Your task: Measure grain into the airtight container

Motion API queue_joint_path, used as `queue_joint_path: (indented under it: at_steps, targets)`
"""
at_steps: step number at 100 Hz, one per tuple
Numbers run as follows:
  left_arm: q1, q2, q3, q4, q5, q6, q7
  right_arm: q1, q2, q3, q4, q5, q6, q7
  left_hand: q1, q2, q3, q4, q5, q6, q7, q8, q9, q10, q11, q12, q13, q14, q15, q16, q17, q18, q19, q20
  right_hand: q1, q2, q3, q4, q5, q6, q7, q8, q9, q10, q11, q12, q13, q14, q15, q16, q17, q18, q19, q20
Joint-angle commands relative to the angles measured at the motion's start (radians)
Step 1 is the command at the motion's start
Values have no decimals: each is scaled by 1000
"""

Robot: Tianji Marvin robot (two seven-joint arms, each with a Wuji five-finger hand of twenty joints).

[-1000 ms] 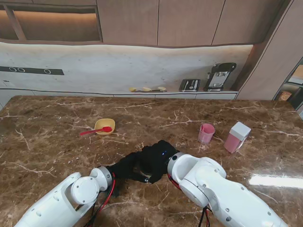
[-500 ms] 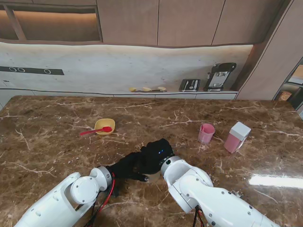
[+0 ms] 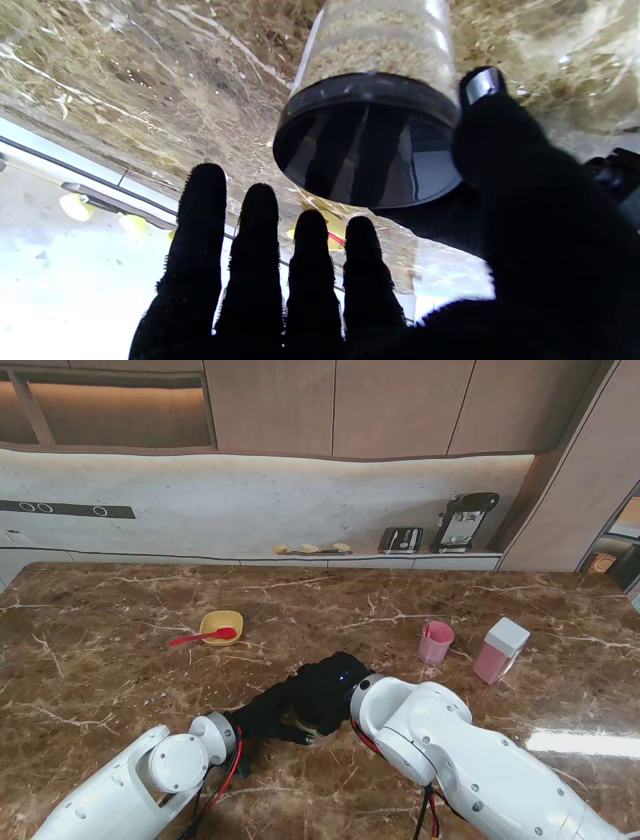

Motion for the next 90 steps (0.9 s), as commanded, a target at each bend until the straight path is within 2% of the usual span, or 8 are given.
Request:
queue_joint_path:
  at_steps: [1, 13, 31, 41, 51, 66, 75, 90]
  targets:
    - [28, 5, 14, 31, 5, 15, -17, 9, -1, -12, 34, -2, 17, 10, 33, 52, 22, 45, 43, -106, 93, 18, -24, -25, 0, 17, 22, 155, 37, 17, 89, 294, 160, 97, 19, -65, 167, -32, 34, -7, 58, 22, 72, 1, 53, 34, 111, -23, 66, 47, 64, -1, 54, 34]
    - [29, 6, 13, 28, 4, 19, -20, 15, -7, -50, 71, -41, 61, -65, 32, 52, 21, 45, 43, -106, 94, 18, -25, -25, -1, 17, 22, 155, 37, 17, 88, 294, 159, 97, -69, -28, 333, -56, 175, -31, 252, 123, 283, -54, 243, 199, 326, -96, 287, 214, 219, -51, 237, 68]
    - [30, 6, 14, 25, 5, 20, -22, 2, -22, -107, 93, -95, 204, -159, 32, 53, 18, 45, 43, -105, 94, 18, -24, -24, -1, 18, 22, 155, 37, 17, 88, 293, 158, 95, -349, 228, -15, 5, 305, -23, 352, 183, 500, -29, 346, 279, 616, -120, 595, 260, 492, -119, 616, 7]
    - [30, 6, 13, 23, 7, 22, -21, -12, -25, -107, 89, -110, 227, -178, 32, 53, 17, 46, 43, -104, 95, 18, -25, -23, -1, 18, 22, 156, 37, 18, 88, 294, 158, 95, -460, 285, -28, 31, 261, -10, 287, 135, 459, -20, 268, 223, 565, -89, 527, 224, 449, -95, 581, -41]
    - [33, 6, 10, 21, 9, 24, -19, -45, -24, -63, 68, -118, 204, -188, 32, 53, 17, 46, 42, -104, 94, 18, -24, -23, 0, 19, 22, 156, 37, 18, 88, 295, 159, 96, -516, 315, -26, 33, 121, -8, 135, 58, 263, -22, 109, 102, 290, -24, 197, 125, 199, -18, 316, -53]
    - [33, 8, 8, 20, 10, 26, -23, -72, -14, 34, 6, -57, 77, -95, 32, 52, 17, 46, 43, -105, 94, 17, -24, -24, -1, 18, 22, 157, 37, 18, 89, 295, 161, 97, -343, 152, -30, 28, -20, 36, -7, 8, 21, 3, -15, 17, -4, 19, -26, -3, -21, 13, 57, -43]
    - [33, 8, 9, 20, 11, 27, -23, -63, -9, 56, -3, -29, 20, -54, 31, 54, 17, 46, 42, -105, 93, 17, -25, -24, -1, 18, 22, 157, 37, 18, 88, 296, 161, 97, -174, 25, -69, 19, -34, 16, -46, -13, -20, 8, -29, -2, -40, 24, -40, -29, -41, 21, -5, -36]
    - [31, 7, 11, 22, 10, 25, -20, -20, -1, 37, 20, 4, -15, -5, 29, 53, 17, 46, 42, -104, 91, 16, -26, -25, -2, 18, 22, 155, 37, 18, 88, 295, 161, 96, 29, -19, -74, -1, -24, -24, -30, -2, -18, 8, -6, 1, -17, 19, -21, -27, -8, 22, -17, -24]
